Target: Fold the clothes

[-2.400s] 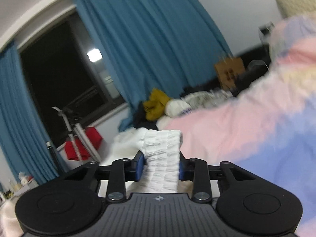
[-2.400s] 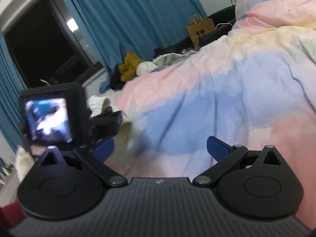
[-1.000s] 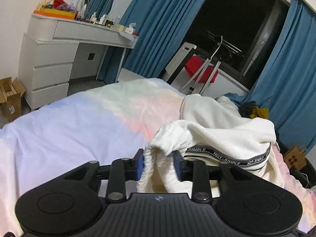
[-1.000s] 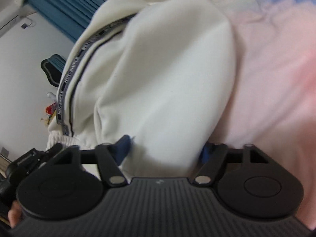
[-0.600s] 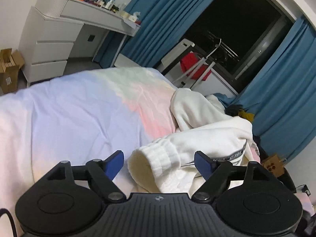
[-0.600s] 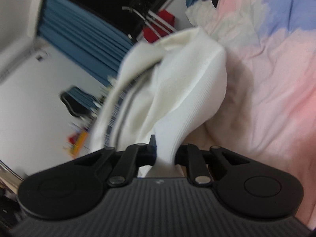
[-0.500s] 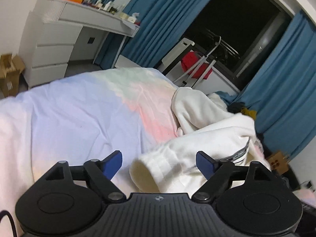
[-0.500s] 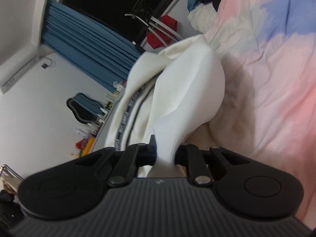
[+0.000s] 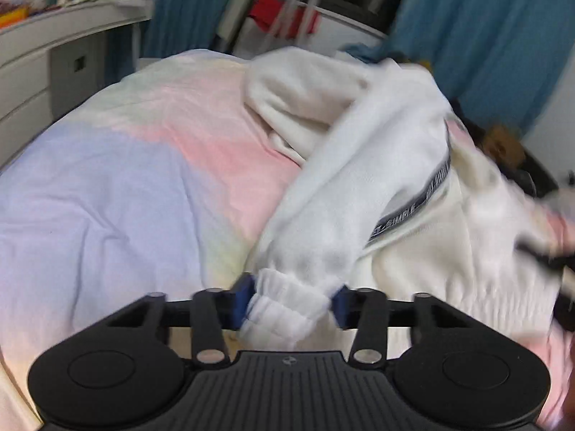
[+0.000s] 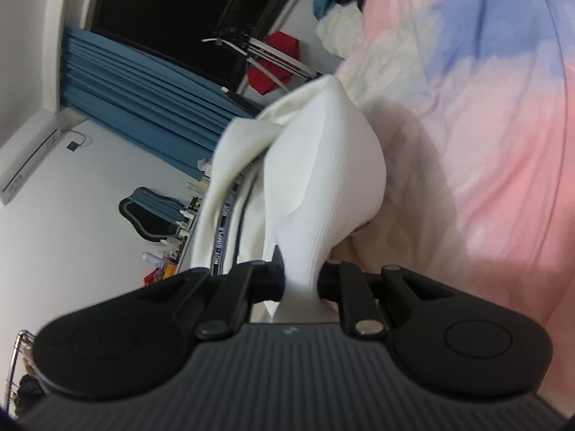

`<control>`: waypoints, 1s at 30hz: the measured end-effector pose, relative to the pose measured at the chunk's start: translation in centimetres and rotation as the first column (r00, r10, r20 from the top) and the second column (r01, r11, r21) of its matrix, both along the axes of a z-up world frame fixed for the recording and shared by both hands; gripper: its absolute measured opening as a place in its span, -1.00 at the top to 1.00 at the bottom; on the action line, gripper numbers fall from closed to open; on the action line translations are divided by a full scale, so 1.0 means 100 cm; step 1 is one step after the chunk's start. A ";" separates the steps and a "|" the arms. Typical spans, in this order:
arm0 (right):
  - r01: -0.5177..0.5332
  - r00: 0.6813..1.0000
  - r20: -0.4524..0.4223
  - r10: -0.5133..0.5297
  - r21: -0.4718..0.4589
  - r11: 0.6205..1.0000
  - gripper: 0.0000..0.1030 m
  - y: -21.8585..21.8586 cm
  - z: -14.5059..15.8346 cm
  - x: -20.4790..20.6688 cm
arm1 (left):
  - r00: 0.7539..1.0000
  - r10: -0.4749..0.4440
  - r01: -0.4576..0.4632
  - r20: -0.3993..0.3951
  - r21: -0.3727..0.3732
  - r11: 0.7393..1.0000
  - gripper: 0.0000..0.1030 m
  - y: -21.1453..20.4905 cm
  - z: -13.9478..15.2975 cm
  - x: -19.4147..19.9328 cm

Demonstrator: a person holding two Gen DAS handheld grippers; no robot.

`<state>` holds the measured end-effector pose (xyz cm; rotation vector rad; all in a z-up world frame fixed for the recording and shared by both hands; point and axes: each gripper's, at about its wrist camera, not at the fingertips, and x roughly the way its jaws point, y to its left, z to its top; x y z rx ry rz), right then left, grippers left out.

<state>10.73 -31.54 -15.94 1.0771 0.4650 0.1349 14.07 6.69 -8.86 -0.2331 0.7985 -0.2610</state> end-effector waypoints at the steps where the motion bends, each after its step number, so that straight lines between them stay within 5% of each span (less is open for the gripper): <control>1: -0.006 1.000 -0.019 0.006 0.023 1.000 0.74 0.004 -0.006 0.000 | 0.999 0.035 -0.035 0.000 -0.041 0.999 0.38 0.007 0.003 0.001; 6: -0.075 0.996 -0.042 0.076 0.029 0.997 0.75 0.035 -0.007 0.000 | 0.980 0.195 -0.178 0.041 -0.261 0.949 0.54 0.057 0.045 0.015; 8: -0.098 0.995 -0.020 0.099 0.051 0.994 0.75 0.051 -0.002 0.003 | 0.971 0.214 -0.180 0.105 -0.265 0.947 0.58 0.071 0.076 0.027; 13: -0.193 0.981 0.032 0.191 0.091 0.977 0.75 0.116 0.009 0.026 | 0.962 0.168 -0.124 0.214 -0.205 0.971 0.61 0.096 0.159 0.060; 19: -0.343 0.938 0.115 0.328 0.161 0.925 0.76 0.212 0.015 0.090 | 0.947 0.146 -0.141 0.287 -0.040 0.989 0.61 0.119 0.207 0.109; 23: -0.415 0.908 0.108 0.404 0.127 0.901 0.76 0.264 -0.001 0.133 | 0.952 0.229 -0.245 0.203 0.058 0.968 0.60 0.153 0.161 0.158; 26: -0.438 0.898 0.011 0.440 0.115 0.891 0.76 0.285 -0.036 0.161 | 0.943 0.325 -0.329 0.066 0.061 0.942 0.58 0.181 0.106 0.198; 30: -0.461 0.882 -0.054 0.469 0.117 0.880 0.77 0.295 -0.071 0.180 | 0.935 0.354 -0.354 0.019 0.081 0.932 0.52 0.195 0.052 0.227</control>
